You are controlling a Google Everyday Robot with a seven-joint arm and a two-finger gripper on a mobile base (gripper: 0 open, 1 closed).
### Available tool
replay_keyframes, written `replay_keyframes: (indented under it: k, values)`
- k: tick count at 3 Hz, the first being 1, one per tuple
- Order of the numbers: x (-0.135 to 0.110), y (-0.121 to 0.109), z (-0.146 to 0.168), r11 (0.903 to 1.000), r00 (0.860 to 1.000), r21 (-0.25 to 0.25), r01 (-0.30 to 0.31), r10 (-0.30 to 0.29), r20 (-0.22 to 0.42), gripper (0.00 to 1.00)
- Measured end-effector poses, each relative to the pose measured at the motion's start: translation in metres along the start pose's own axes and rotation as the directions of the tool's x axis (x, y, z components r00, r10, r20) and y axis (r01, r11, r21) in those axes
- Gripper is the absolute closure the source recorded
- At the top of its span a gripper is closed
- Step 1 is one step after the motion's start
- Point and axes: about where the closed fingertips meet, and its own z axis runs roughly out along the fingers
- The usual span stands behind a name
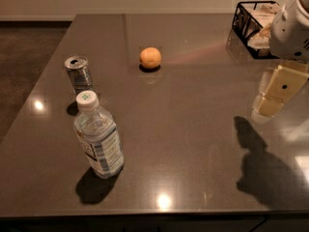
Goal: Knock blue plastic bottle over
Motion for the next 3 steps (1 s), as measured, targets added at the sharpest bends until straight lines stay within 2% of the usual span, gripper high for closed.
replay_keyframes:
  k: [1, 2, 3]
  values:
    - [-0.037, 0.009, 0.004, 0.9966, 0.992, -0.054, 0.063, -0.056, 0.109, 0.00]
    - [-0.081, 0.030, 0.008, 0.9835, 0.962, -0.116, 0.139, -0.106, 0.252, 0.00]
    - [-0.123, 0.064, 0.013, 0.9571, 0.903, -0.182, 0.226, -0.135, 0.409, 0.00]
